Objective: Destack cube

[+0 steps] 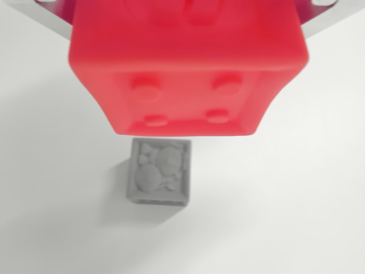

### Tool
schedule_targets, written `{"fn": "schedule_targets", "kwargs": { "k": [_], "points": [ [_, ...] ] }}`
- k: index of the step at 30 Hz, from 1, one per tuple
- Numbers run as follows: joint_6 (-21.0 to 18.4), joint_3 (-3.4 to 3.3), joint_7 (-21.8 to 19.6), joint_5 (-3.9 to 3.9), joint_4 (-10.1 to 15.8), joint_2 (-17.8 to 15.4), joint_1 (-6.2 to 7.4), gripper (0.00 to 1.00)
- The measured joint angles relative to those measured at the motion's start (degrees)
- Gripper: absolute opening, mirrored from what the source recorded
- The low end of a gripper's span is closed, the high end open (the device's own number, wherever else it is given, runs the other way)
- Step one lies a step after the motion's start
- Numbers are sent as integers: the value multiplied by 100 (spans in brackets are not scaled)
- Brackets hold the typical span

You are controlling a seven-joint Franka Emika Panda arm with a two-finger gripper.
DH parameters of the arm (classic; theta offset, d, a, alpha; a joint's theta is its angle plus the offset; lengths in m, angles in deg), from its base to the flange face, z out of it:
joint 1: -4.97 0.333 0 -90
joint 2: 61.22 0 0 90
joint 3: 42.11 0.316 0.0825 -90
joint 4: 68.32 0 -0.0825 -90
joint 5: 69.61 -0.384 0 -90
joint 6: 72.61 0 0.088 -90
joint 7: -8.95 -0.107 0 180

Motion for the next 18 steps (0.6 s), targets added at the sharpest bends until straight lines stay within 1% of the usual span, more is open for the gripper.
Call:
{"fn": "schedule_targets", "kwargs": {
  "k": [2,18],
  "points": [
    [24,10,13,0,26,-2,17,0],
    [268,159,149,1,279,-7,192,0]
  ]
}}
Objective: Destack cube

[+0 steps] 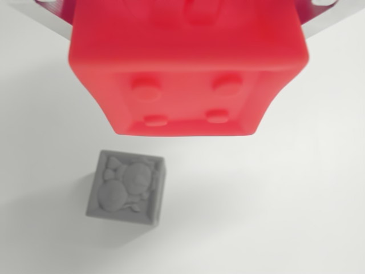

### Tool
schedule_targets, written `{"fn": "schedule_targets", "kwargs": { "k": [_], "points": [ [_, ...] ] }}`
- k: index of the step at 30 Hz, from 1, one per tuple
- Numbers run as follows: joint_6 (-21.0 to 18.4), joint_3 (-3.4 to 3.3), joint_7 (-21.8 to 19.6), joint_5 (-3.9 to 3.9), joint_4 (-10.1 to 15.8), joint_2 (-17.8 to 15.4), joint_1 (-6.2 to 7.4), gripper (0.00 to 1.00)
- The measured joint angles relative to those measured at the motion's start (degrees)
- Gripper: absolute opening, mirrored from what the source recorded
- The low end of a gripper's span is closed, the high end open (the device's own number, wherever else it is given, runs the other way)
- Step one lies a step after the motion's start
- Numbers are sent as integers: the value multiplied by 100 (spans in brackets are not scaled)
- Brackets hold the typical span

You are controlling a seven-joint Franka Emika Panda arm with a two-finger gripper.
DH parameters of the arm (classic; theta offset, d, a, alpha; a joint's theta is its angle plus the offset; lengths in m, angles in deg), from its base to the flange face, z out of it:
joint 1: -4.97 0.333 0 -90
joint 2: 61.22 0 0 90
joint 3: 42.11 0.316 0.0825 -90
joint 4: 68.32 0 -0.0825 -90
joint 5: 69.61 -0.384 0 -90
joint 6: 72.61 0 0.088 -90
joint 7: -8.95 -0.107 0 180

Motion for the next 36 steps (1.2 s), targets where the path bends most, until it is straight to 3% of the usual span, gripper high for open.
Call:
{"fn": "schedule_targets", "kwargs": {
  "k": [36],
  "points": [
    [546,336,285,0,444,97,471,0]
  ]
}}
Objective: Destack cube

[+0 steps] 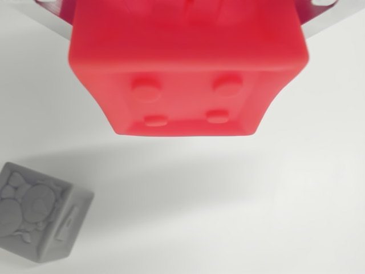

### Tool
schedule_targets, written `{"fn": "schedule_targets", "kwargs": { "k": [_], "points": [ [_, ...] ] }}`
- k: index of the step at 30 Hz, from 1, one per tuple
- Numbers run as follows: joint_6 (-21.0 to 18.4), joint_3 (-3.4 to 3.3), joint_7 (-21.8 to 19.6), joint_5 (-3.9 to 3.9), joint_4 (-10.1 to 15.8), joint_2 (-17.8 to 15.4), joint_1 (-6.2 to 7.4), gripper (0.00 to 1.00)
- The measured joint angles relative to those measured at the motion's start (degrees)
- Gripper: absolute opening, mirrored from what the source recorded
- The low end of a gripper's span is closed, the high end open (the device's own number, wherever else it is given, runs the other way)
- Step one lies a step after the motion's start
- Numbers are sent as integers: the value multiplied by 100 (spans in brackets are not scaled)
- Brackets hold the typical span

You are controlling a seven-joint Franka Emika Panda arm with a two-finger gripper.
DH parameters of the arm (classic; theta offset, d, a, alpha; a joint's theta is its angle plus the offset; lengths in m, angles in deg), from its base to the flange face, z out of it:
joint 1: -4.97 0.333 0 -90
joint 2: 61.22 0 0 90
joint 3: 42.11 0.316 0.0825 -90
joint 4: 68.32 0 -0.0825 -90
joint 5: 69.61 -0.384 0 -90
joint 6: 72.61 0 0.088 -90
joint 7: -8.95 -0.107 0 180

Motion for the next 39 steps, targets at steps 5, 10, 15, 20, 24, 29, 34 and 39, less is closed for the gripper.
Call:
{"fn": "schedule_targets", "kwargs": {
  "k": [5,10,15,20,24,29,34,39],
  "points": [
    [75,46,33,-1,43,29,63,0],
    [154,97,62,-2,82,73,131,0],
    [233,147,102,-5,121,115,208,0],
    [305,199,132,-6,146,157,270,0],
    [371,246,153,-7,167,202,324,0],
    [439,293,177,-7,193,248,383,0],
    [511,354,203,-7,212,299,445,0],
    [589,409,229,-7,226,364,516,0]
  ]
}}
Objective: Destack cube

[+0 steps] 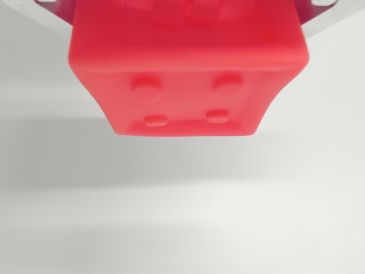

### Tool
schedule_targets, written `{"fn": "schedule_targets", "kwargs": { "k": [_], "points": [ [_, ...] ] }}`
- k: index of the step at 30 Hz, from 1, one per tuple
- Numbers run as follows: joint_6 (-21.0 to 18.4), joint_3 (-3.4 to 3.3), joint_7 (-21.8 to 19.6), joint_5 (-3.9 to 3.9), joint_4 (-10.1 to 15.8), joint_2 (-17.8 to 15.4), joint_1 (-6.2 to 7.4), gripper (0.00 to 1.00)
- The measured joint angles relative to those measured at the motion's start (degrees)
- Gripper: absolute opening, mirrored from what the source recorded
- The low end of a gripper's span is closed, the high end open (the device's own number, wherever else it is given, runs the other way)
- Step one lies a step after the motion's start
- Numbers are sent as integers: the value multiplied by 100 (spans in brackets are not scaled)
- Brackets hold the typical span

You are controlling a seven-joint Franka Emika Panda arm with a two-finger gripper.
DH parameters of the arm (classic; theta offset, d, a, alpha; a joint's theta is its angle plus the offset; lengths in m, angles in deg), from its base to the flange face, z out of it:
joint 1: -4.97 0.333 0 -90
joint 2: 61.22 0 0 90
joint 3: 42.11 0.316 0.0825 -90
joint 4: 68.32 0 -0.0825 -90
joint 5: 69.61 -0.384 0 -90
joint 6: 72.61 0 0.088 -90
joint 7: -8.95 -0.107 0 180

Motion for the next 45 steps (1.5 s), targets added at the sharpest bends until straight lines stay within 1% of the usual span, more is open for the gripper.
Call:
{"fn": "schedule_targets", "kwargs": {
  "k": [9,14,25,32,41,43,45],
  "points": [
    [118,106,33,0,16,106,105,0],
    [190,154,48,2,18,171,164,0],
    [333,261,78,30,18,321,313,0],
    [418,311,90,55,14,408,396,0],
    [520,377,99,107,-15,546,525,0],
    [568,381,99,126,-22,590,550,0],
    [677,376,93,149,-33,703,559,0]
  ]
}}
